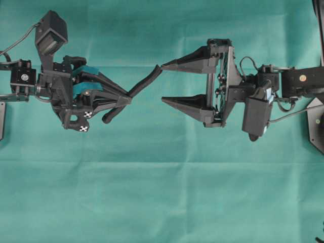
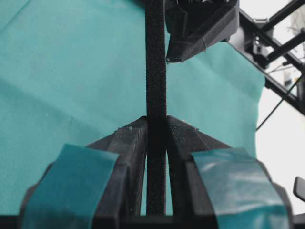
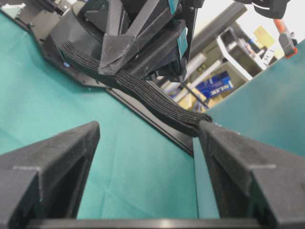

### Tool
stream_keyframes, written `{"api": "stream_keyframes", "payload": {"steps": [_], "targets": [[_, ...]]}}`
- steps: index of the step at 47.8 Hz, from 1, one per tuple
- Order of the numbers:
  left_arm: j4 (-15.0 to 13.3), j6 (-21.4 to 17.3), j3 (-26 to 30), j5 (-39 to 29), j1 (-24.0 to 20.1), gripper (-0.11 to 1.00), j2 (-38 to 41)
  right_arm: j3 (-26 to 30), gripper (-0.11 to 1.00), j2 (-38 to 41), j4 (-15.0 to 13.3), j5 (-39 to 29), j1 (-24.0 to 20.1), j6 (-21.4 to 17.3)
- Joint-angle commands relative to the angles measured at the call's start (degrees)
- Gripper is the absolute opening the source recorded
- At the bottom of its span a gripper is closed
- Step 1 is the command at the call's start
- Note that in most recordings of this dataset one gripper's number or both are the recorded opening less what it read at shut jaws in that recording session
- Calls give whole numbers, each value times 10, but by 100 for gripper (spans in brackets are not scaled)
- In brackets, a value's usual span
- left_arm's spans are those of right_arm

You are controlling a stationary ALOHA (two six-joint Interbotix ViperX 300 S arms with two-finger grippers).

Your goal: Peel off the Velcro with your right arm.

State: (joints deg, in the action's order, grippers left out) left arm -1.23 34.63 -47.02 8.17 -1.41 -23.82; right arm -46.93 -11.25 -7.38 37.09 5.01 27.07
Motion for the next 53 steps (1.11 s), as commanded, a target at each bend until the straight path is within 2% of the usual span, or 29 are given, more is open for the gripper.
{"api": "stream_keyframes", "payload": {"steps": [1, 6, 19, 53], "targets": [[-1, 0, 6, 6, -2, 10, -11, 9, 37, -4, 0, 5, -2, -1], [-1, 0, 7, 5, -2, 10, -12, 8, 35, -4, -1, 5, -2, -1], [-1, 0, 6, 6, -2, 10, -13, 4, 15, -4, -1, 5, -2, -1], [-1, 0, 7, 7, -2, 10, -13, -12, 14, -18, -1, 5, -2, -2]]}}
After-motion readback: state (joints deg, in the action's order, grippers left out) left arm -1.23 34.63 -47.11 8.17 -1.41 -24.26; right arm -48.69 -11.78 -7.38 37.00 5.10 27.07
